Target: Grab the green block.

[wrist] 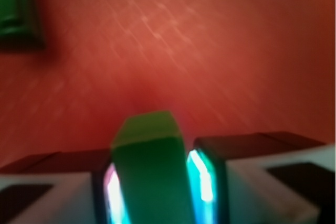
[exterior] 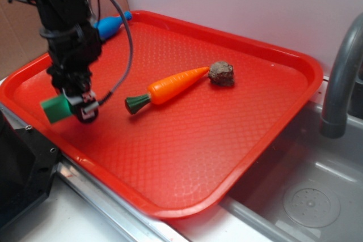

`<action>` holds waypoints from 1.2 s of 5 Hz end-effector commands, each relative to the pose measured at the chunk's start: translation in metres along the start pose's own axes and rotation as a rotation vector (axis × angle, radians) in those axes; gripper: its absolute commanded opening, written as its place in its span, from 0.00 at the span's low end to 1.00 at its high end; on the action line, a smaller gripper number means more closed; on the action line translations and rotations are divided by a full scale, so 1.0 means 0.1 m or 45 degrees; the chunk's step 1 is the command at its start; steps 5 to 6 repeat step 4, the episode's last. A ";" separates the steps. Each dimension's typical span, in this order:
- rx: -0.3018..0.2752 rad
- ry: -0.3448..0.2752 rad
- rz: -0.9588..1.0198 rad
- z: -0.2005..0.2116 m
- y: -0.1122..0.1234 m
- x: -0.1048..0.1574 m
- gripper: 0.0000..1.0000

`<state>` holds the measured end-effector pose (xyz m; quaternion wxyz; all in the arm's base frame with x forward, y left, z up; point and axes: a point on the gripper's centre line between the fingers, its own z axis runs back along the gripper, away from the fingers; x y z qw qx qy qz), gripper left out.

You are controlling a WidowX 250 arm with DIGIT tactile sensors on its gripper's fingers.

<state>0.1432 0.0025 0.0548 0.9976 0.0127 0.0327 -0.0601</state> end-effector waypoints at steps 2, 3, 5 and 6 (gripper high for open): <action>0.147 -0.246 0.298 1.56 0.28 0.50 0.00; 0.151 -0.293 0.288 1.70 0.18 0.50 0.00; 0.128 -0.322 0.277 1.76 0.16 0.48 0.00; 0.128 -0.322 0.277 1.76 0.16 0.48 0.00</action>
